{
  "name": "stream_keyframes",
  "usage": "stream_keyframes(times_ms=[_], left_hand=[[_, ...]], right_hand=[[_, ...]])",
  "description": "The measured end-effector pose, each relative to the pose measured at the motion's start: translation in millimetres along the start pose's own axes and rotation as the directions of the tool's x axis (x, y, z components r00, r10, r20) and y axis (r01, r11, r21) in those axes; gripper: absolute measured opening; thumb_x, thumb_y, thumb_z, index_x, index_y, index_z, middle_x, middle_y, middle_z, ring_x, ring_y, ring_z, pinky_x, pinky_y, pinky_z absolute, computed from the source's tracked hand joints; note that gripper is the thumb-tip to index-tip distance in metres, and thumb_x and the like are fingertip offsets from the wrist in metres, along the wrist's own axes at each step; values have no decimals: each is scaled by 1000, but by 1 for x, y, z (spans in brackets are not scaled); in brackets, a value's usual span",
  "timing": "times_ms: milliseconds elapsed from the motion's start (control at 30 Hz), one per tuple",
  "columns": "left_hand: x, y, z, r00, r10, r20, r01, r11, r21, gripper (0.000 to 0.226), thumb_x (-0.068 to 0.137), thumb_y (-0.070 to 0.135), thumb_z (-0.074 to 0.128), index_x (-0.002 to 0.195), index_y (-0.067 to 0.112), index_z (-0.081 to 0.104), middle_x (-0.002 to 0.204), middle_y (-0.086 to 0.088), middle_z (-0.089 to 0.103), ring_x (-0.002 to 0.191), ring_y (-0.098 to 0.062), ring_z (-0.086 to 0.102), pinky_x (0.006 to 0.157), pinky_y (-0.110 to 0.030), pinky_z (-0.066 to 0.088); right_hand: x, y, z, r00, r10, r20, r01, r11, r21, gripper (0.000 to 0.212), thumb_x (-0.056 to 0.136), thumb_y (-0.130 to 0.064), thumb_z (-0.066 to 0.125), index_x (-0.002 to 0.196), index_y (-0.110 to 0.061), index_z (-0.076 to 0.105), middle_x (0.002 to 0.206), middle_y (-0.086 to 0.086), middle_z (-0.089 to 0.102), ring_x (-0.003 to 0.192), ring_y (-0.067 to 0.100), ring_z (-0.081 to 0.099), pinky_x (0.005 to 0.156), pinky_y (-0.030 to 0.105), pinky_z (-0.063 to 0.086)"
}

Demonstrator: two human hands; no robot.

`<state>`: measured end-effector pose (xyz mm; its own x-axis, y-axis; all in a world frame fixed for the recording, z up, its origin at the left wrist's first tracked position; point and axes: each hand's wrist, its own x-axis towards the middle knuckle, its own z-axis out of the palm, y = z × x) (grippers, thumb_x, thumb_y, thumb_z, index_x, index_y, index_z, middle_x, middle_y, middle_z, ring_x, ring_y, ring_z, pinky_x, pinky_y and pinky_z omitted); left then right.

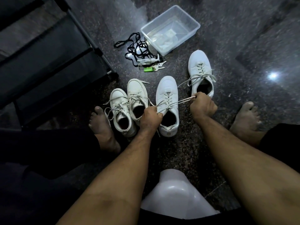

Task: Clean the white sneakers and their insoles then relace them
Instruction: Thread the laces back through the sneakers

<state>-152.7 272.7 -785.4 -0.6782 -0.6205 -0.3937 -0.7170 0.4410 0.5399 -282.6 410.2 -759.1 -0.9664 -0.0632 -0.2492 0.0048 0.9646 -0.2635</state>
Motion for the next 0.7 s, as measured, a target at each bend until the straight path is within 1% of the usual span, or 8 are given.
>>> stream_keyframes(times_ms=[67, 133, 200, 267, 333, 467, 567, 700], left_hand=[[2, 0, 0, 999, -45, 9, 45, 999, 4, 24, 82, 30, 63, 92, 10, 69, 90, -12, 68, 88, -32, 65, 74, -37, 51], [5, -1, 1, 997, -73, 19, 74, 997, -28, 27, 80, 35, 67, 75, 9, 62, 74, -6, 62, 76, -28, 60, 66, -32, 45], [8, 0, 2, 1000, -8, 17, 10, 997, -81, 24, 78, 31, 71, 69, 12, 59, 73, -5, 58, 71, -23, 55, 66, -30, 42], [8, 0, 1, 996, 83, -18, -84, 988, -127, 19, 78, 30, 76, 84, 15, 67, 92, -6, 60, 81, -18, 55, 75, -27, 43], [6, 0, 1, 986, 145, -85, -156, 978, -137, 34, 79, 37, 76, 100, 14, 65, 104, -7, 59, 93, -19, 56, 83, -29, 44], [-1, 1, 2, 946, 287, -148, -289, 957, 13, 47, 80, 42, 71, 117, 14, 64, 114, -8, 60, 111, -28, 54, 93, -36, 45], [-9, -1, 5, 954, 300, 7, -297, 943, 148, 51, 84, 37, 70, 130, 19, 60, 117, -8, 61, 113, -28, 56, 92, -39, 46], [-8, 2, 0, 962, 262, -81, -248, 958, 147, 33, 92, 38, 64, 118, 19, 70, 105, -9, 67, 101, -30, 63, 79, -38, 47]], right_hand=[[0, 1, 2, 999, -14, 37, 13, 1000, 25, 22, 95, -20, 56, 114, -26, 67, 113, 9, 68, 109, 34, 62, 86, 37, 47], [3, 4, 5, 995, -57, 85, 50, 995, 86, 20, 95, -23, 57, 114, -25, 64, 114, 8, 66, 110, 34, 61, 86, 38, 47], [6, 7, 9, 980, -142, 143, 116, 977, 177, 22, 94, -24, 56, 116, -25, 61, 117, 8, 64, 110, 34, 60, 86, 41, 48], [8, 6, 13, 956, -206, 209, 156, 960, 235, 31, 92, -25, 56, 122, -22, 54, 119, 11, 64, 111, 35, 59, 89, 44, 50], [7, 4, 18, 936, -225, 272, 144, 947, 288, 42, 90, -35, 59, 126, -18, 46, 114, 14, 66, 109, 35, 61, 91, 45, 50], [-2, 2, 29, 832, -345, 435, 206, 919, 336, 57, 90, -51, 63, 125, -9, 48, 116, 18, 66, 106, 34, 63, 86, 37, 48], [-7, 5, 32, 780, -440, 445, 334, 894, 299, 65, 83, -46, 74, 128, -8, 48, 116, 15, 65, 106, 33, 62, 84, 36, 47], [-7, 5, 31, 808, -467, 360, 371, 877, 305, 59, 81, -52, 72, 126, -20, 51, 105, 5, 65, 97, 24, 63, 82, 39, 50]])
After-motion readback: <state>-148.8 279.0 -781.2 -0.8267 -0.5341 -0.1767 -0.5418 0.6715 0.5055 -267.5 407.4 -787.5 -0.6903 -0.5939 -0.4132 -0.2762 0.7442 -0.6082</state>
